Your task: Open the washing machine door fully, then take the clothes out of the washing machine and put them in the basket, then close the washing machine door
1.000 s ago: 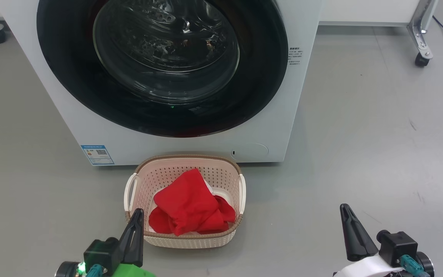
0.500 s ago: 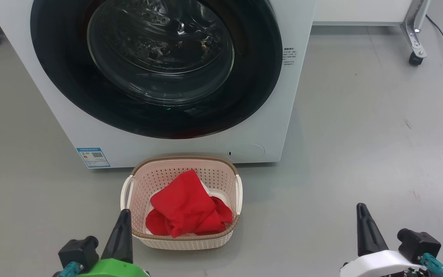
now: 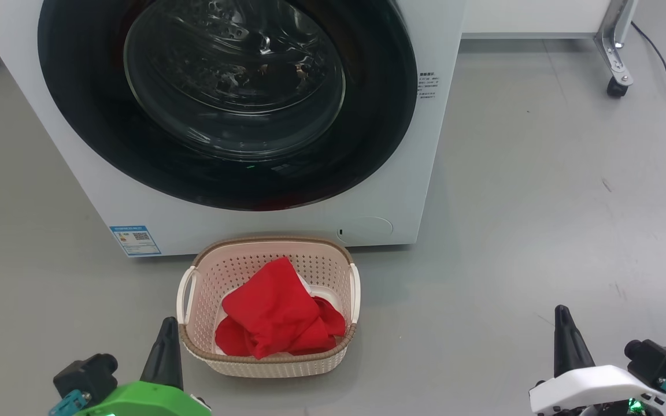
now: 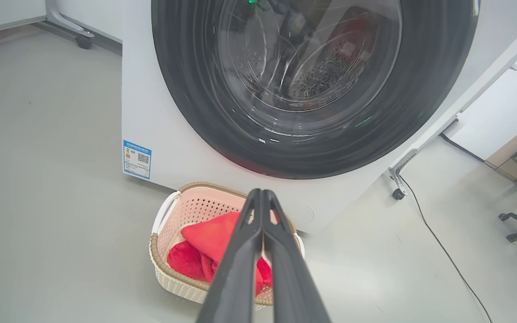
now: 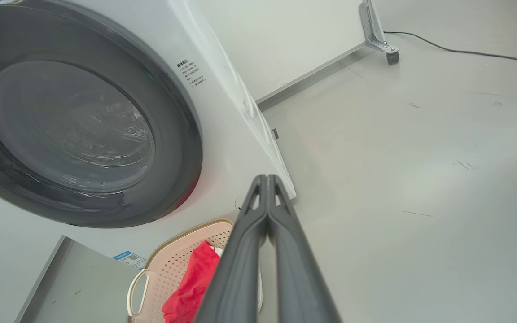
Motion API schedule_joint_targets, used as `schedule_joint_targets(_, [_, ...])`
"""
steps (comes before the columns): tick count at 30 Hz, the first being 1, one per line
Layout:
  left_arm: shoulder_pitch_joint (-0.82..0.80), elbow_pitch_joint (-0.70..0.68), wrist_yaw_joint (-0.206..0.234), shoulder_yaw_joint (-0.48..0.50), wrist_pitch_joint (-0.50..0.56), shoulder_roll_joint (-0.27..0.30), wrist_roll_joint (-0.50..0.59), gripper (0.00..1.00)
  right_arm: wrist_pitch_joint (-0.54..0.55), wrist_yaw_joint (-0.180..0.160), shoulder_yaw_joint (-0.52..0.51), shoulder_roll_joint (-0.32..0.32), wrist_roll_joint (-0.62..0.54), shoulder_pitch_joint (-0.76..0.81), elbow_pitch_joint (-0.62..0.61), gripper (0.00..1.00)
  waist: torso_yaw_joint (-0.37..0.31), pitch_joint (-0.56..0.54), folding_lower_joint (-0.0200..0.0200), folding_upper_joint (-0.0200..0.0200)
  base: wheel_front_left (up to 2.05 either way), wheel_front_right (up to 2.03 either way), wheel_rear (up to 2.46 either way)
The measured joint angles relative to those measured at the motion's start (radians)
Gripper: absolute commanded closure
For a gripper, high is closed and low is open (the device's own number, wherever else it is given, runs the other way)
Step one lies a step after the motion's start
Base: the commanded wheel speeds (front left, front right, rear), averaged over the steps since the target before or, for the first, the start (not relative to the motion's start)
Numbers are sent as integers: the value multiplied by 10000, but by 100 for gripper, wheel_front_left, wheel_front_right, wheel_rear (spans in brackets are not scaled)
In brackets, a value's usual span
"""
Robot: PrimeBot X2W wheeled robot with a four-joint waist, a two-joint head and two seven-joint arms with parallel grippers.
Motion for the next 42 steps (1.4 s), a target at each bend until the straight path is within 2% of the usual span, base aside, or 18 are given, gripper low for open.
schedule_joint_targets(42, [-475, 617, -997, 1363, 1039, 163, -5490, 100, 1275, 617, -941, -360, 5825, -946, 581, 100, -403, -120, 0, 0, 0, 0, 0])
